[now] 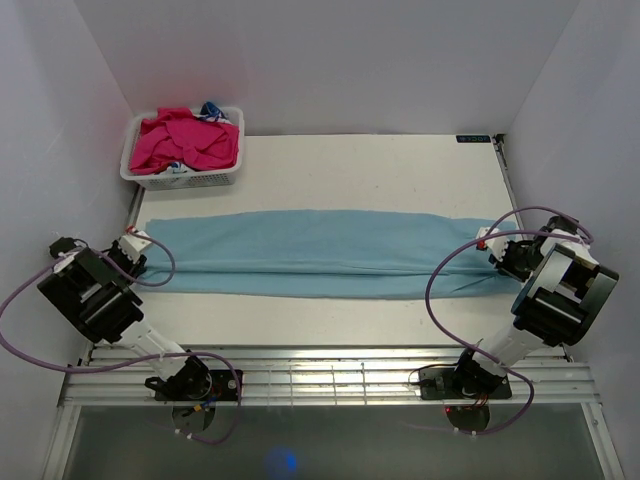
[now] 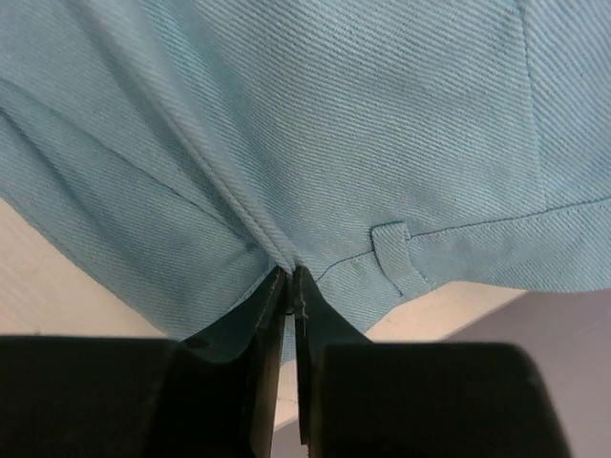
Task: Fold and stack the trousers
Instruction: Fold the trousers
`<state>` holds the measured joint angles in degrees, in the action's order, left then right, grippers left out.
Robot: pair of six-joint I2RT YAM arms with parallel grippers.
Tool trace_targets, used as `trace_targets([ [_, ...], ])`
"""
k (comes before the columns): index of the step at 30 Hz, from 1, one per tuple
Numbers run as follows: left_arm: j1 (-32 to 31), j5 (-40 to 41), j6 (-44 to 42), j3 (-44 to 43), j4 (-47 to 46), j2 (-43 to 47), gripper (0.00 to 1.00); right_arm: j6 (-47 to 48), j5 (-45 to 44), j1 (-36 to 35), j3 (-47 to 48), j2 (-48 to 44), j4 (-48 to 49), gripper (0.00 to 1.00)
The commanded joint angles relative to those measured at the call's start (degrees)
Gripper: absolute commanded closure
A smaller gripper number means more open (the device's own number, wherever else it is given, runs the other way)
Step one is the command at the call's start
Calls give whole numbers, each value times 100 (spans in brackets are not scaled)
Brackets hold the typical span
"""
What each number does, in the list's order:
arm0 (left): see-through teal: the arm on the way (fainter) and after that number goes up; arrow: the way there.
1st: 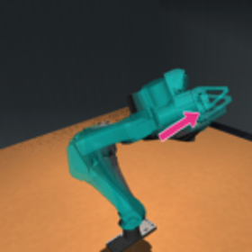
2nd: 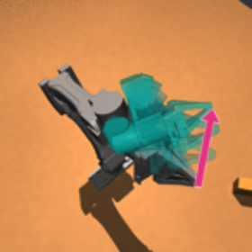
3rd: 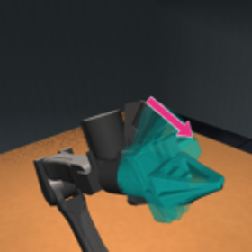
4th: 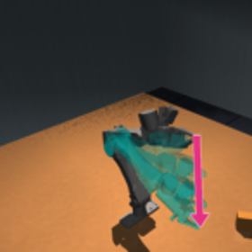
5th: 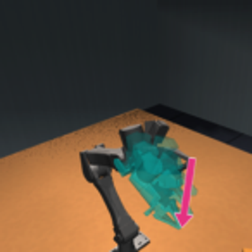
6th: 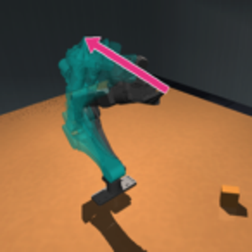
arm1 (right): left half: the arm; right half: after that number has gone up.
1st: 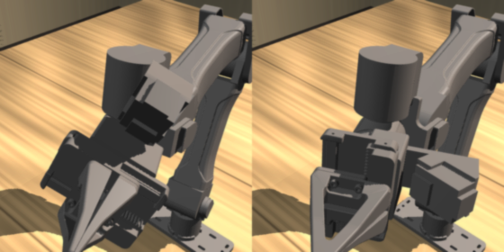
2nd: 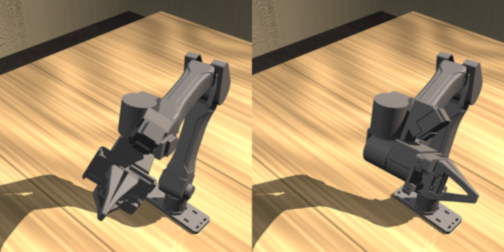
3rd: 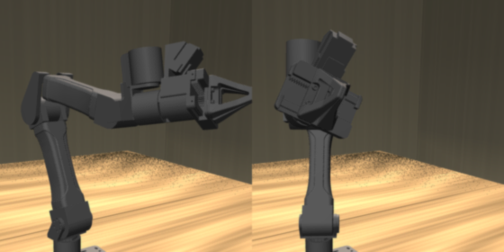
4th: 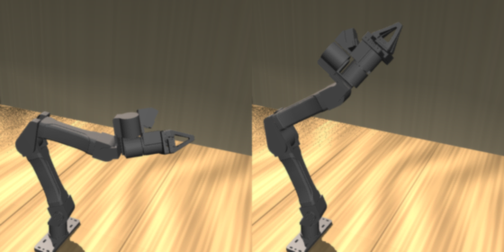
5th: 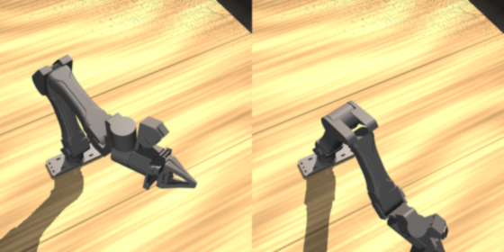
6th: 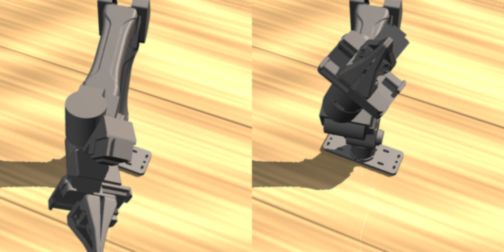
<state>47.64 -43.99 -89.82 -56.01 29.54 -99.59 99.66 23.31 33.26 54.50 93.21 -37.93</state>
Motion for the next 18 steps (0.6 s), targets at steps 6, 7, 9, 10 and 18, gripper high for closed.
trace_targets([
  [6,677,-725,-1650,-1499,2893,686,2,325,-539,216,701,-688,-397,45],
  [7,677,-769,-1879,-1805,3265,713,2,413,-364,199,815,-760,-643,21],
  [9,642,-787,-2406,-2036,4030,722,2,423,-266,-2,1070,-953,-1239,6],
  [10,598,-778,-2565,-2089,4451,748,2,388,-266,-116,1132,-1006,-1417,4],
  [18,71,3,-2488,-1011,4667,1266,5,-972,-256,-2327,703,-1516,-1560,12],
])
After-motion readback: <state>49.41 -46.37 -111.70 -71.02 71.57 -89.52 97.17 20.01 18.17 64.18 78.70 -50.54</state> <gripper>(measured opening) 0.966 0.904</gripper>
